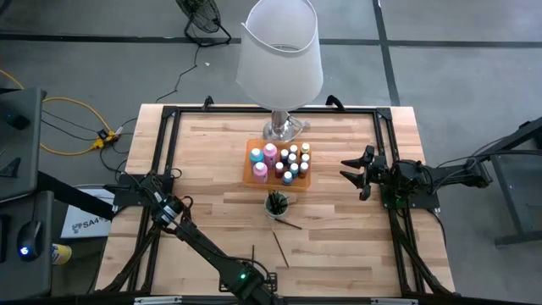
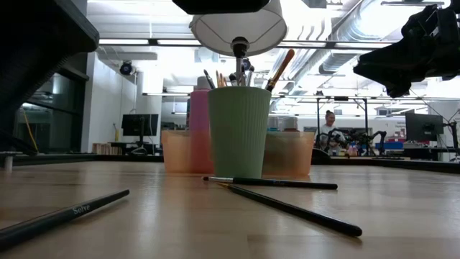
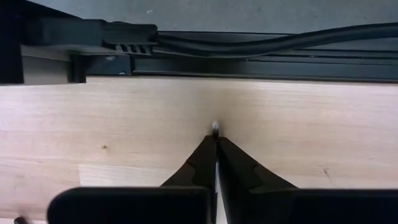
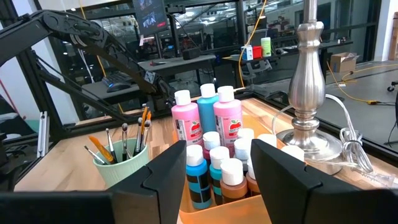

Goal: Pick & Place Paint Supplies
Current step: Put the gray paintbrushes into the green cup

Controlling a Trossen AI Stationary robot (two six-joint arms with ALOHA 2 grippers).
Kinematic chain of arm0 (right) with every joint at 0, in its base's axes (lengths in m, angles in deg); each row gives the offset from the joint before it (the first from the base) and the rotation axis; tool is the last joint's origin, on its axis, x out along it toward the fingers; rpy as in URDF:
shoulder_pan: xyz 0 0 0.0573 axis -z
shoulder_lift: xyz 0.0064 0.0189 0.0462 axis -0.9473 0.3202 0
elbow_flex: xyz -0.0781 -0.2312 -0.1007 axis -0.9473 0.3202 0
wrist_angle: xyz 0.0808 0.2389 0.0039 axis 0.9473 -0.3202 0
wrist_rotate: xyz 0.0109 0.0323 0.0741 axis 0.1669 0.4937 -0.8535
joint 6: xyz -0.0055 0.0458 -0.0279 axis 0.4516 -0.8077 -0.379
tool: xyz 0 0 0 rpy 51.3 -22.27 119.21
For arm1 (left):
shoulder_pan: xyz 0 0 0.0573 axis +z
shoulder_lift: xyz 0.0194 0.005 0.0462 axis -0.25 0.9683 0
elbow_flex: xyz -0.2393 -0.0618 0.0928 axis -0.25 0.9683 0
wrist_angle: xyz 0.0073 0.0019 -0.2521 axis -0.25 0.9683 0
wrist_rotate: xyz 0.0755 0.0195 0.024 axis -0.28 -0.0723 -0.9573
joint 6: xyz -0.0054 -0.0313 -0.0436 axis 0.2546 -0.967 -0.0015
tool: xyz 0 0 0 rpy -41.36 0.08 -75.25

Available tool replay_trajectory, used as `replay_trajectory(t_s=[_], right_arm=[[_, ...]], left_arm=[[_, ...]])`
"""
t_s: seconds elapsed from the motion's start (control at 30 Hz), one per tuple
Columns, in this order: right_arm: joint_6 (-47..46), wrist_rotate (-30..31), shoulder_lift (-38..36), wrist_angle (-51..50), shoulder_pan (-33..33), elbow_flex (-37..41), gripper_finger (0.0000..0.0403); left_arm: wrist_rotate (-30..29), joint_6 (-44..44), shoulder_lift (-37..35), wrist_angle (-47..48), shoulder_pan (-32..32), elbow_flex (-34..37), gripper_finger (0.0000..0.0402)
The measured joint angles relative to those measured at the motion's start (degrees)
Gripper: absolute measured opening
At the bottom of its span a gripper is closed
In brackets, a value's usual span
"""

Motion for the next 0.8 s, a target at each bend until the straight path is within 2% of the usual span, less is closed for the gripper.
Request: replay_trajectory(t_s=[0.17,0.4,0.53,0.67,0.8], right_arm=[[0.0,0.0,0.0,0.0,0.0,0.0,0.0174],[0.0,0.0,0.0,0.0,0.0,0.0,0.0174],[0.0,0.0,0.0,0.0,0.0,0.0,0.0174],[0.0,0.0,0.0,0.0,0.0,0.0,0.0174],[0.0,0.0,0.0,0.0,0.0,0.0,0.0174]], left_arm=[[0.6,-1.1,-0.5,-0.4,0.4,-0.5,0.0001],[0.8,-5.5,0.3,0.9,1.8,-6.8,0.0],[0.4,-8.5,0.2,4.4,3.0,-11.2,0.0001],[-2.4,-11.8,0.0,9.3,4.2,-15.3,0.0001],[-2.2,-16.7,0.0,12.5,5.5,-19.7,0.0001]])
